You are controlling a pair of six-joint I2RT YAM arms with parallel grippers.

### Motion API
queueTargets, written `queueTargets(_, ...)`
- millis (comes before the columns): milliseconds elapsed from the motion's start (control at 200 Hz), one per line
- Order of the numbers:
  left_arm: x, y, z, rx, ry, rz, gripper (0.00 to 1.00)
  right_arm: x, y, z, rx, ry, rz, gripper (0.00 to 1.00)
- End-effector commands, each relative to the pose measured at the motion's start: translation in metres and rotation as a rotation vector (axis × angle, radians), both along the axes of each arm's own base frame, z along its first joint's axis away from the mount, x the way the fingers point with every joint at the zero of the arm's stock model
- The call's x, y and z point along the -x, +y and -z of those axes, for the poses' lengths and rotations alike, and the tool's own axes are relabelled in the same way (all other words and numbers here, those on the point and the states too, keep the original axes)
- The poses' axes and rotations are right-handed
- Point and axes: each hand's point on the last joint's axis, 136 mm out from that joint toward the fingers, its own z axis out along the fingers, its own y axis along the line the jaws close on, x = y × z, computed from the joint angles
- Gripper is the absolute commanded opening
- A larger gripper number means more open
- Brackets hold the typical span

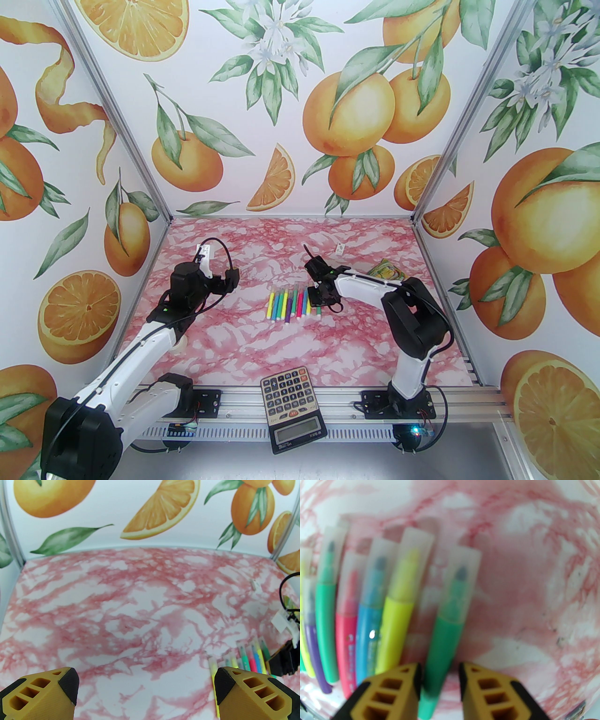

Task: Open the pen caps

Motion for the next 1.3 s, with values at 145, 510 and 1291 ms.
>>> queueTargets(145,0.004,0.000,0.001,-0.001,0.008,0.002,1.00,0.000,-0.011,0.008,0.102,0.035,-0.008,0.31)
queueTargets(510,0.004,-0.006,0.006,0.015,0.031,0.026,1.00,0.000,-0.012,0.013,0.130,0.050,-0.020,0.24)
queueTargets(1291,-0.017,-0.072,-0.001,0.229,0.090,0.265,0.97,-0.004,0.020,-0.066,-0.135,-0.195,-0.184,0.14)
